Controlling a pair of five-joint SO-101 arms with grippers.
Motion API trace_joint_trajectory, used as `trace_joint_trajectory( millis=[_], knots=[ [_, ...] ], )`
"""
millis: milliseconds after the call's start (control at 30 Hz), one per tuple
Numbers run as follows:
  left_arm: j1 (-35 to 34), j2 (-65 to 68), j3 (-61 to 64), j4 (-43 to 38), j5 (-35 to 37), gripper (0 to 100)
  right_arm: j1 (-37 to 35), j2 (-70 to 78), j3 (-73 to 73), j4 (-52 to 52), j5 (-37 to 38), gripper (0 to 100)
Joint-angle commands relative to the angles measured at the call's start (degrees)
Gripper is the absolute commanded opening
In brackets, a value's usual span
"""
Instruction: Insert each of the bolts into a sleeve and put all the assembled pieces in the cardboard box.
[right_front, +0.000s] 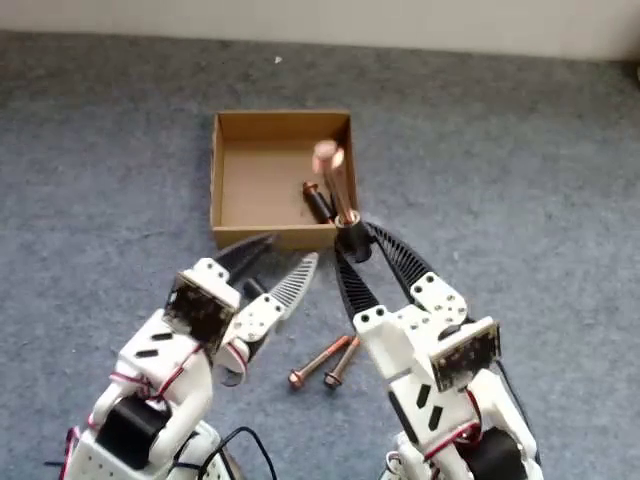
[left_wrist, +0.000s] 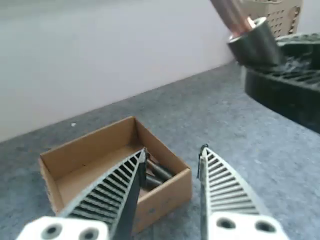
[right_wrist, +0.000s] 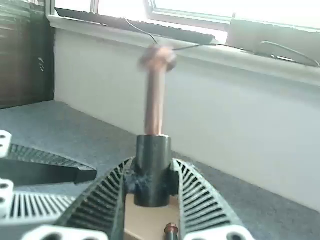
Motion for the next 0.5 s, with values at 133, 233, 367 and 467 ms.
trace_joint_trajectory(
  millis=[133,233,367,467],
  knots=[
    [-8.75,0.40,-1.80,-2.46,3.43,19,0.13,-0.84,-3.56,-1.89,-0.53,0.5],
    [-12.53,0.40,-0.40,-6.24,7.74,19,-2.24,-0.84,-3.47,-1.63,-0.53,0.5],
    [-15.96,0.40,1.27,-9.76,10.46,19,-4.35,-0.84,-2.15,-0.48,-0.44,0.5],
    [-17.01,0.40,0.84,-10.20,10.11,19,-4.18,-0.66,1.63,-0.48,-0.18,0.5]
  ],
)
